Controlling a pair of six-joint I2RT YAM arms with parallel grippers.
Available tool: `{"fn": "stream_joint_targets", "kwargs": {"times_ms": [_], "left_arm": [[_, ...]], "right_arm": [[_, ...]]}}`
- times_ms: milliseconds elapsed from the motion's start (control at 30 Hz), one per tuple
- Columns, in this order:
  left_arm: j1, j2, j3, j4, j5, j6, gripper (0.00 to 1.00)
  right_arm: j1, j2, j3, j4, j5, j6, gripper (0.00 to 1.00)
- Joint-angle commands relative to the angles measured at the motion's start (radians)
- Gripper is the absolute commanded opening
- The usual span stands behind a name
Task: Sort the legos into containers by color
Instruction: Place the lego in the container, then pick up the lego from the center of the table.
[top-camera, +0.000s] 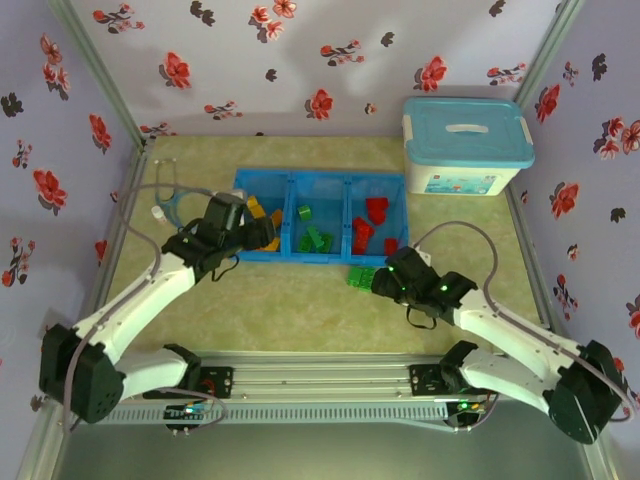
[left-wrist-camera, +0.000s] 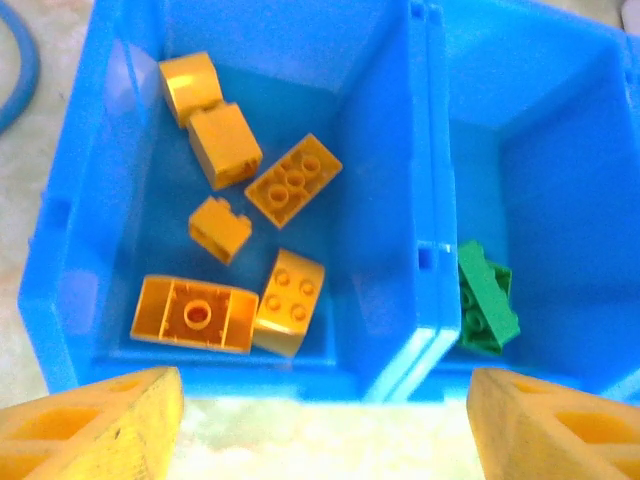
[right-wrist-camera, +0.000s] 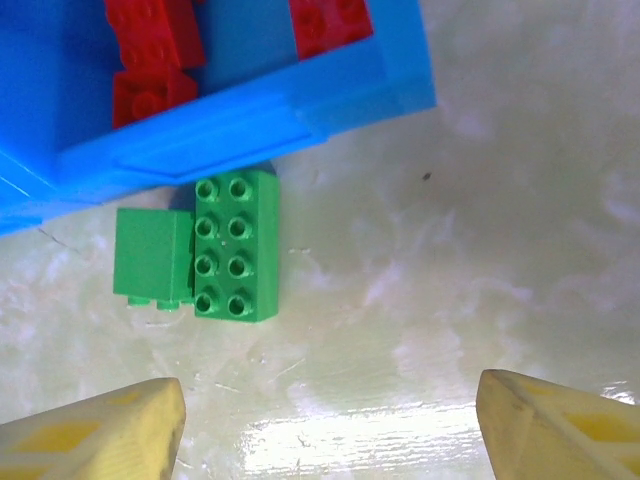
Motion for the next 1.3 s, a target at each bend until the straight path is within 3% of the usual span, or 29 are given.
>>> {"fn": "stream_joint_targets", "kwargs": {"times_ms": [0,167,333,600,1267], "left_arm": [[-0.012,-0.086,-0.075,-0.062,-0.032,-0.044,0.74],[-0.028,-0.211,-0.163,-0.140,-0.046,-0.064,0.74],[-0.035,-0.323,-0.202,-0.224,-0.056,-0.079,0.74],[-0.035,-0.402,-0.226,-0.267,-0.068,-0.089,0.74],[-0.036,-0.410,-0.228,-0.263,-0.068,-0.088,0.73]], "right_arm": [[0.037,0.060,0.075,0.013,0.043,0.000,0.76],[0.089,0.216,0.180,0.014,0.059,-0.017,0.76],[0.114,0.413,0.305,-0.005,0.053,-0.030,0.67],[0.117,0.631,0.447,-0.050,0.075,-0.037,0.62],[0.150,0.817,0.553,-0.076,0.078,-0.030,0.58]]}}
